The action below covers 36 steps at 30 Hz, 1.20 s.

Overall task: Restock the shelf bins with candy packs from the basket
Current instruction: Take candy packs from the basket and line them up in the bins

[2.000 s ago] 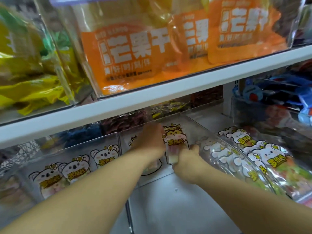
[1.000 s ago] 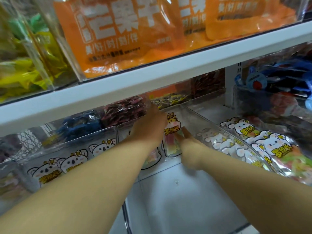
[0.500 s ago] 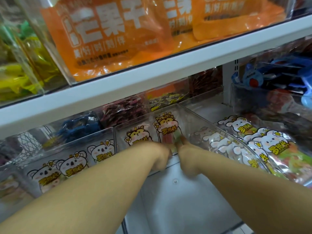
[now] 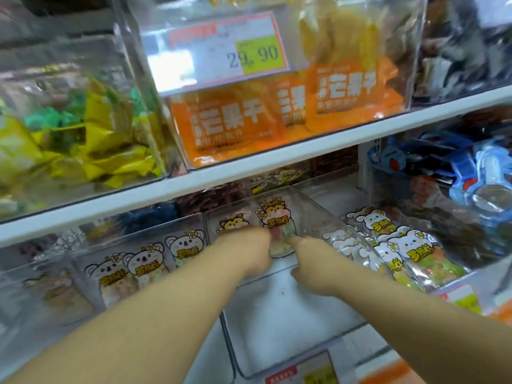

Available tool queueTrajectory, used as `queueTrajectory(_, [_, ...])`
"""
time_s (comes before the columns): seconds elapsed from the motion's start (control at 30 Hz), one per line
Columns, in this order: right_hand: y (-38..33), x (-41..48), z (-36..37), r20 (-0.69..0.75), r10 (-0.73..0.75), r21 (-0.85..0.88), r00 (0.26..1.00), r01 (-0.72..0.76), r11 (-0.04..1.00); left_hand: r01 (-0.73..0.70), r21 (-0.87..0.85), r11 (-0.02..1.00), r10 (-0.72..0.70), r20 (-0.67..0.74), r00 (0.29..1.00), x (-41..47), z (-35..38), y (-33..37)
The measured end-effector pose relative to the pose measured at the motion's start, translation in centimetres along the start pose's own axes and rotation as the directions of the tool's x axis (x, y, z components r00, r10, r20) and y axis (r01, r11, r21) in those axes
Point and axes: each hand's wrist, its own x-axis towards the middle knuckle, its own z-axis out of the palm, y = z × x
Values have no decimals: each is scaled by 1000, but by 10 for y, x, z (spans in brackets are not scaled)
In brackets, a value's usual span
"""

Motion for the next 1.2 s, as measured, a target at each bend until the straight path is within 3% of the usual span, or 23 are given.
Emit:
queueTrajectory(0.23, [-27, -110, -48, -161, -91, 44, 983, 99, 994, -44, -178, 983, -9, -286, 958, -143, -24, 10])
queueTrajectory(0.37, [-49, -184, -52, -169, -162, 39, 972, 171, 984, -101, -348, 932, -26, -342, 939, -228, -9, 15])
queueTrajectory(0.47, [-69, -233, -28, -40, -211, 64, 977, 214, 975, -77, -549, 832, -103, -291, 951, -287, 33, 14])
queueTrajectory(0.6, [-79, -274, 44, 211, -265, 34, 941, 264, 964, 24, -663, 748, -195, -185, 963, -351, 121, 11])
queueTrajectory(0.83, [-80, -300, 168, 631, -191, -68, 752, 299, 952, 312, -689, 654, -330, 111, 938, -435, 243, -7])
queueTrajectory(1.0, [-74, -310, 225, 661, -133, -139, 738, 295, 945, 429, -570, 701, -298, 312, 902, -475, 318, -14])
queueTrajectory(1.1, [-75, -311, 246, 613, -142, -164, 777, 301, 939, 444, -546, 711, -318, 313, 895, -476, 339, -15])
queueTrajectory(1.2, [-73, -307, 260, 567, -176, -175, 804, 327, 929, 395, -520, 758, -231, 352, 907, -469, 347, -6])
